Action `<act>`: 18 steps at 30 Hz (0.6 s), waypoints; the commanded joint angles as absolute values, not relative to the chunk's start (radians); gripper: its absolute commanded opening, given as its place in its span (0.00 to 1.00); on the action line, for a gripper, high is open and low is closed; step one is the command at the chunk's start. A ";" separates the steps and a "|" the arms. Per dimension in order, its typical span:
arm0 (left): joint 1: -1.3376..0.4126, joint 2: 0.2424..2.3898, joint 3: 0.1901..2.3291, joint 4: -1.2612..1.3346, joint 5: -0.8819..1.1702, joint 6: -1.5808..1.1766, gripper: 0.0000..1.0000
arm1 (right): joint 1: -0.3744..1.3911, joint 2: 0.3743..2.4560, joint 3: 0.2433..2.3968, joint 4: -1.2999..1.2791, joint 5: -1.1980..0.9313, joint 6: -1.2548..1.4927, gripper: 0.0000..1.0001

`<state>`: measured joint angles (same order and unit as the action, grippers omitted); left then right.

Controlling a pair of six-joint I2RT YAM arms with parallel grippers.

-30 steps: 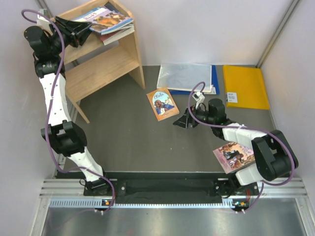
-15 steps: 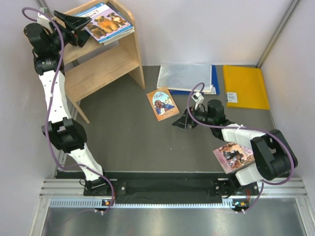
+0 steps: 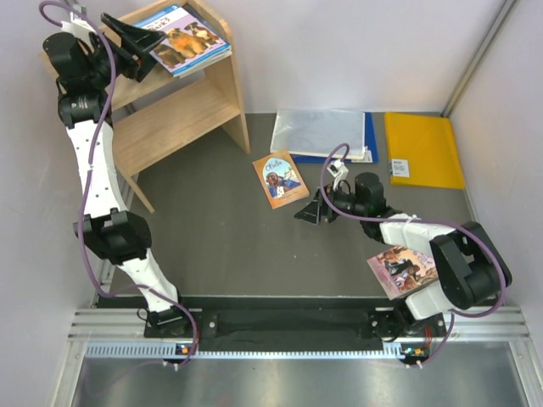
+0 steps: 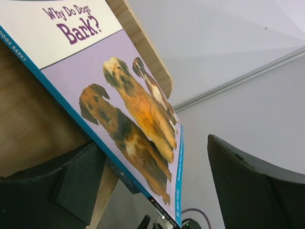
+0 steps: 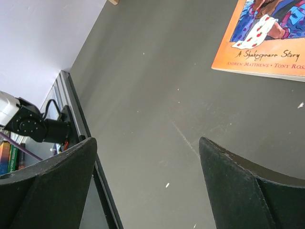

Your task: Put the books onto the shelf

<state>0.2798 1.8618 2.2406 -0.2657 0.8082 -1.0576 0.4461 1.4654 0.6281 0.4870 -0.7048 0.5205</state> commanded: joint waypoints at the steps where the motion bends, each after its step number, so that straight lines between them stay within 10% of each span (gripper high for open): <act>1: 0.267 1.848 2.250 -0.526 0.697 -0.864 0.94 | 0.460 1.465 0.641 0.543 -0.712 0.517 0.87; 18: 0.221 1.764 2.217 -0.696 0.448 -0.586 0.99 | 0.462 1.479 0.641 0.554 -0.723 0.518 0.87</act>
<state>0.2260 1.7767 2.2551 -0.5278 0.5240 -0.6674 0.4496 1.4673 0.6281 0.4889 -0.7055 0.5209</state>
